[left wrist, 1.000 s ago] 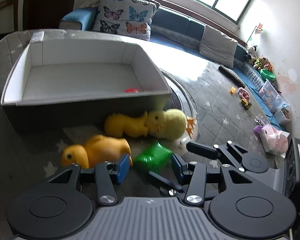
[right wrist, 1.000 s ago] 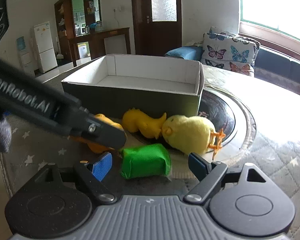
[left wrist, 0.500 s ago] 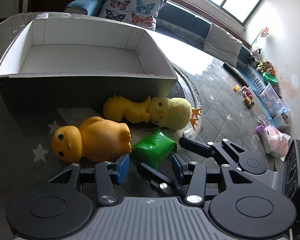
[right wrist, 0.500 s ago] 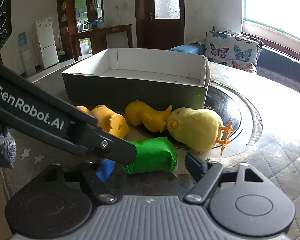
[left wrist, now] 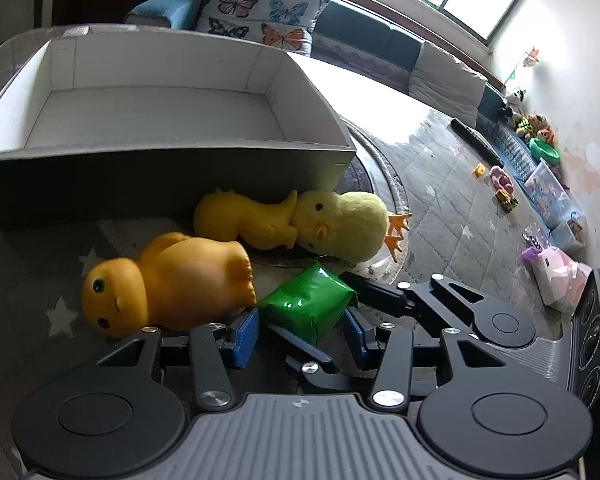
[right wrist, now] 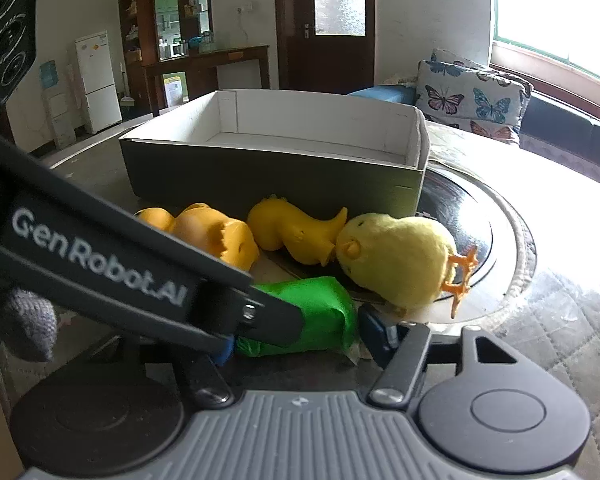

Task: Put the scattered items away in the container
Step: 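Close the left tool on the green squeeze toy and lift it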

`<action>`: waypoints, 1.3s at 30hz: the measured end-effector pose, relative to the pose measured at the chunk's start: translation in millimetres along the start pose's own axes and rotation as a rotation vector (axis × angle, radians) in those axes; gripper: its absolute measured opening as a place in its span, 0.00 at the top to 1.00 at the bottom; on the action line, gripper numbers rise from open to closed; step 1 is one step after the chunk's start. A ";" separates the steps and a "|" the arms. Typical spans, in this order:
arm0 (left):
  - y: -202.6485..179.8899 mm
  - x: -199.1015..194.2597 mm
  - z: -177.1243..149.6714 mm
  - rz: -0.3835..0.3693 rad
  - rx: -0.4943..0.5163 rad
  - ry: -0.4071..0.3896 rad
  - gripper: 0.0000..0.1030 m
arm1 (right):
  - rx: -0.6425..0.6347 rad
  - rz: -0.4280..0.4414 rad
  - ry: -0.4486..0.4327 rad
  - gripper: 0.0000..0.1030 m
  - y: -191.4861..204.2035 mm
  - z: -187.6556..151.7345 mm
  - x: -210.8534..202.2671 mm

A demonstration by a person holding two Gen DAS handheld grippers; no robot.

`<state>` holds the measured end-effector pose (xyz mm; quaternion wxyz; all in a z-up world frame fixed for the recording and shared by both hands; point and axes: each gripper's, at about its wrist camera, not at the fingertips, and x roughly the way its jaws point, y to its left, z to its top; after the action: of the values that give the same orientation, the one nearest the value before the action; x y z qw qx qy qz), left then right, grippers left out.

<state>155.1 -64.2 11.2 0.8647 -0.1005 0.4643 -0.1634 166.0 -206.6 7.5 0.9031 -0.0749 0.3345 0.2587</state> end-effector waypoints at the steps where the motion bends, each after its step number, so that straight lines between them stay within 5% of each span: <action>1: -0.9 1.2 0.1 0.004 0.009 0.000 0.52 | -0.003 -0.002 -0.001 0.39 0.4 -0.1 0.1; 39: -21.7 2.2 -2.7 -0.045 0.287 0.107 0.52 | -0.155 0.066 0.031 0.41 6.4 -14.0 -24.9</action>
<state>149.9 -85.2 15.0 0.8403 0.0224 0.4792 -0.2526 138.7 -215.9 13.0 0.8803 -0.1376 0.3297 0.3120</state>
